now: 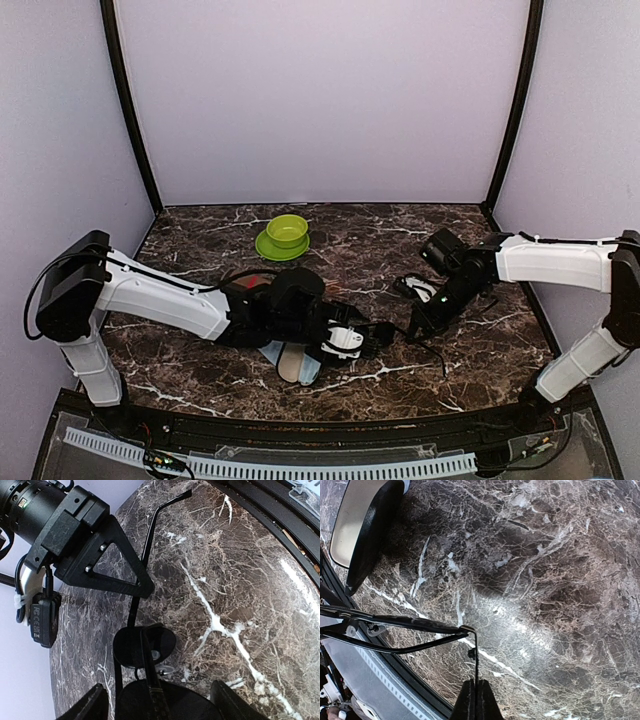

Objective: Organize the sunglasses
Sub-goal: Pass from the right arm to the left

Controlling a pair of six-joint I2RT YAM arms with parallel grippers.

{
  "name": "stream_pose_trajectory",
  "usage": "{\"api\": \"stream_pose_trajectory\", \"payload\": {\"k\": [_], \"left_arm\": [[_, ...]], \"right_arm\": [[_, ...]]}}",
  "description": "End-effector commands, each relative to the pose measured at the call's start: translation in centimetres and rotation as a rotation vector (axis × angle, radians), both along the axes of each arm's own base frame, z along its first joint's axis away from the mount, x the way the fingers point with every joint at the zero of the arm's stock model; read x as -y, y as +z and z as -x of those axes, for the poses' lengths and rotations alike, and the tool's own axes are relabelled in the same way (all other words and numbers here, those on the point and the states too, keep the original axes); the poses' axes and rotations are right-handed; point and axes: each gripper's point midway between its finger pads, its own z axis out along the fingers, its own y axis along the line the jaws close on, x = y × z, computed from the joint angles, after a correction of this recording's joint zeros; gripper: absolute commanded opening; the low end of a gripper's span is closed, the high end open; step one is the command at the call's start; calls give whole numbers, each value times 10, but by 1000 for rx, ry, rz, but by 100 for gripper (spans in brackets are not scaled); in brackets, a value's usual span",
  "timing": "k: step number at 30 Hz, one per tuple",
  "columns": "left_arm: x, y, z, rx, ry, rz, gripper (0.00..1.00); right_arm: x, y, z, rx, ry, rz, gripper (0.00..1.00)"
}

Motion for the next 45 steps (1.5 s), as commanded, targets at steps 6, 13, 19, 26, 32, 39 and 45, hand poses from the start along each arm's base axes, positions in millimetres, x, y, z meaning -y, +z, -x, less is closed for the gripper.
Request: {"api": "stream_pose_trajectory", "payload": {"k": [6, 13, 19, 26, 32, 39, 45], "left_arm": [[1, 12, 10, -4, -41, 74, 73], [-1, 10, 9, -4, -37, 73, 64], [-1, 11, 8, -2, -32, 83, 58], [-3, 14, 7, 9, -20, 94, 50], [-6, 15, 8, 9, -20, 97, 43], [-9, 11, 10, -5, -14, 92, 41], [-12, 10, 9, -10, -1, 96, 38]], "right_arm": [[-3, 5, -2, 11, 7, -17, 0], [-2, 4, -2, 10, 7, -15, 0], [-2, 4, -2, 10, 6, -15, 0], [-3, 5, -2, 8, 11, -20, 4], [-2, 4, -3, 8, 9, -9, 4], [-1, 3, -5, 13, 4, -1, 9], [-2, 4, -6, 17, 5, -2, 16]]}}
